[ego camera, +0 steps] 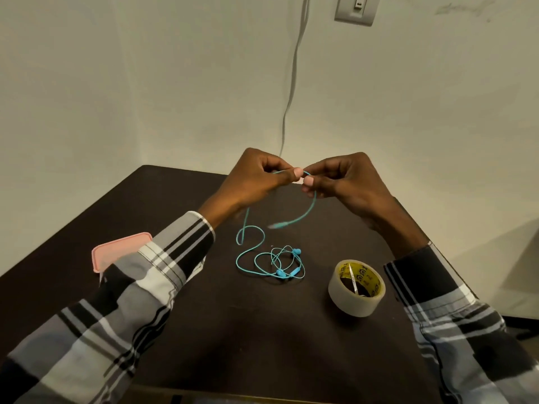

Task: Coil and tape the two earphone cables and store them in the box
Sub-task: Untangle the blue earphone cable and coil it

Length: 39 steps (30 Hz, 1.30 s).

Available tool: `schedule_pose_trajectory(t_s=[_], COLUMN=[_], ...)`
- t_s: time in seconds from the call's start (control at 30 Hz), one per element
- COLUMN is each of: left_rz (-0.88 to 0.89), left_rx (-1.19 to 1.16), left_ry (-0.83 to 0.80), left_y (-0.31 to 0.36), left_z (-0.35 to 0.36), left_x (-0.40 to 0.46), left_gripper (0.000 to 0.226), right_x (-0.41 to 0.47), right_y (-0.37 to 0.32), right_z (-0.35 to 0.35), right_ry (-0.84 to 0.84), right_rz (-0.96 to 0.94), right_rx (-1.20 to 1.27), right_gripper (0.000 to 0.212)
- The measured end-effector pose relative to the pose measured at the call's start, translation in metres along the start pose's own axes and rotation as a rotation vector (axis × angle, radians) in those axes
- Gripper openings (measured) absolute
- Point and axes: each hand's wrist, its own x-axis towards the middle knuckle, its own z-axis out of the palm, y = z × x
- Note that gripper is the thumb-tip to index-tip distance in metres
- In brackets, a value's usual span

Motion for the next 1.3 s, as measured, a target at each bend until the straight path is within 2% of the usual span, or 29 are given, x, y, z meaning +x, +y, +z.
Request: schedule_pose_trajectory(t_s=[0.23, 0.4, 0.5, 0.6, 0.73, 0.83, 0.9, 1.07, 1.3], left_rz=[-0.058, -0.068, -0.062, -0.067, -0.034, -0.009, 0.016, 0.052, 0.011], left_rx=[-0.042, -0.065, -0.060, -0.033, 0.025, 0.068, 0.077, 0.104, 0.020], left_ry=[0.156, 0.292, 0.300, 0.247, 0.167, 0.079, 0.042, -0.024, 0.130], left_y=[-0.006, -0.021, -0.024, -0.023, -0.021, -0.014, -0.007, 0.003, -0.007], left_z=[-0.041, -0.072, -0.074, -0.068, -0.055, -0.033, -0.019, -0.018, -0.061], left_x=[-0.007, -0.012, -0.013, -0.011, -0.005, -0.001, 0.002, 0.006, -0.006], left_gripper=[0.018, 0.024, 0.023, 0.018, 0.007, 0.013, 0.016, 0.019, 0.013], right_x=[-0.005, -0.004, -0.002, 0.001, 0.005, 0.005, 0.003, 0.004, 0.003], right_y=[0.009, 0.031, 0.043, 0.051, 0.044, 0.021, 0.006, -0.007, 0.015], right_z=[-0.032, -0.061, -0.058, -0.054, -0.049, -0.029, -0.012, -0.002, -0.049], right_ry=[0.274, 0.471, 0.433, 0.253, 0.017, -0.036, -0.049, 0.035, 0.392], right_rz=[0.026, 0.094, 0.146, 0.199, 0.226, 0.152, 0.086, -0.052, 0.014], right_rx=[0.050, 0.145, 0.089, -0.064, -0.251, -0.147, -0.031, -0.034, 0.089], right_gripper=[0.009, 0.016, 0.016, 0.014, 0.037, 0.043, 0.039, 0.010, 0.007])
